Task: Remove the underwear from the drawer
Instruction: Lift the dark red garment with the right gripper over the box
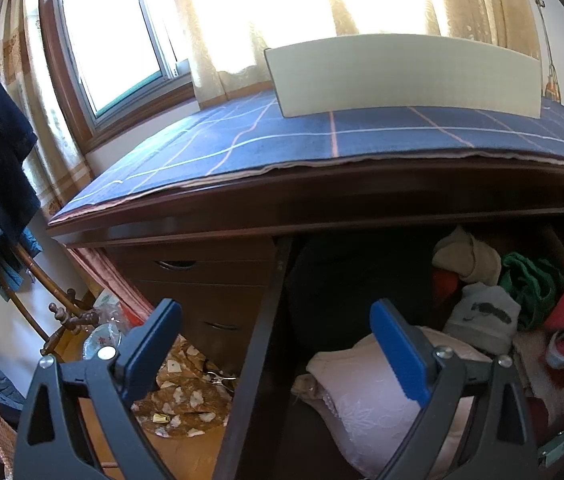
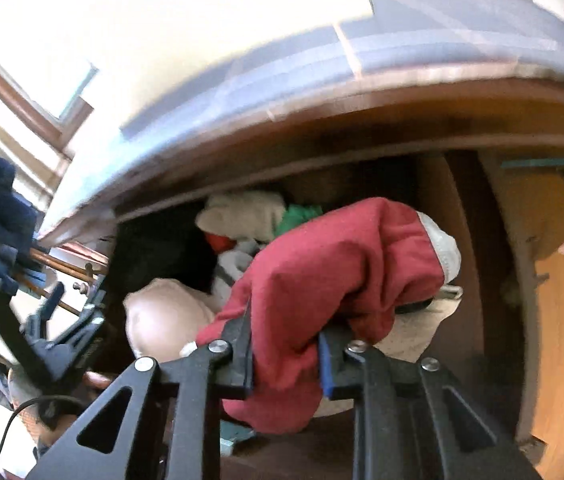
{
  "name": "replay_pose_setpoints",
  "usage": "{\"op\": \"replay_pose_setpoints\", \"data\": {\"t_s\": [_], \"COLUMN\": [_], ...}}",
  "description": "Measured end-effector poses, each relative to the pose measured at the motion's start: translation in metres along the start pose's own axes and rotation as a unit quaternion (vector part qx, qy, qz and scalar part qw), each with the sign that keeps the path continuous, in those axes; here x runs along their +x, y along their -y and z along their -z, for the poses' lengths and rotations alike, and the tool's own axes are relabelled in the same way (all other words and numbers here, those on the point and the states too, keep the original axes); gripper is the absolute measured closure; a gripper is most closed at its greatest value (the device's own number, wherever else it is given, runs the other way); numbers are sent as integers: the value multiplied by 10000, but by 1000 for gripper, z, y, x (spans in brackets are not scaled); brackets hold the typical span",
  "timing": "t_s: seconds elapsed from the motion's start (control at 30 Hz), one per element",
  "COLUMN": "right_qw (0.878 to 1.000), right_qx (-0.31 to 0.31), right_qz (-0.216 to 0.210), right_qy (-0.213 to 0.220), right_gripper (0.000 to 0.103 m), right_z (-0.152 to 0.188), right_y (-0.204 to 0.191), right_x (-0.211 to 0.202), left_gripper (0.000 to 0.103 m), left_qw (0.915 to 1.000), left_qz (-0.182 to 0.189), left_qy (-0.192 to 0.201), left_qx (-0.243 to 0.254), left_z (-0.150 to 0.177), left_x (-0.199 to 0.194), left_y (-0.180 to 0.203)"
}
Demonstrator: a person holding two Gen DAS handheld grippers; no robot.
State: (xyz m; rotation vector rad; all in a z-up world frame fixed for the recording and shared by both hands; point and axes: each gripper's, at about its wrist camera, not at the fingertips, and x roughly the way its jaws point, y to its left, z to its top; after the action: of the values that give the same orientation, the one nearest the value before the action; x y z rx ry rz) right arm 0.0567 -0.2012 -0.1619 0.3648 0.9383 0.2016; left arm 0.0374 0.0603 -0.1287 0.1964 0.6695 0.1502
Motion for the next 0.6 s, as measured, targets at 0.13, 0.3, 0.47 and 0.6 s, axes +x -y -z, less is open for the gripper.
{"op": "replay_pose_setpoints", "data": {"t_s": [0.13, 0.3, 0.47, 0.6], "right_qw": [9981, 9892, 9744, 9668], "right_qx": [-190, -603, -959, -1126], "right_qz": [-162, -140, 75, 194], "right_qy": [565, 1329, 2033, 2284], "right_gripper": [78, 78, 78, 78], "right_z": [-16, -48, -96, -130], "right_y": [-13, -32, -53, -67], "right_x": [-42, -92, -127, -134], "left_gripper": [6, 6, 6, 6], "left_qw": [10000, 10000, 10000, 9999], "left_qz": [39, -4, 53, 67], "left_qy": [27, 60, 70, 98], "left_qx": [14, 50, 44, 93], "left_z": [-1, 0, 0, 1], "left_x": [0, -1, -1, -3], "left_y": [0, 2, 2, 3]}}
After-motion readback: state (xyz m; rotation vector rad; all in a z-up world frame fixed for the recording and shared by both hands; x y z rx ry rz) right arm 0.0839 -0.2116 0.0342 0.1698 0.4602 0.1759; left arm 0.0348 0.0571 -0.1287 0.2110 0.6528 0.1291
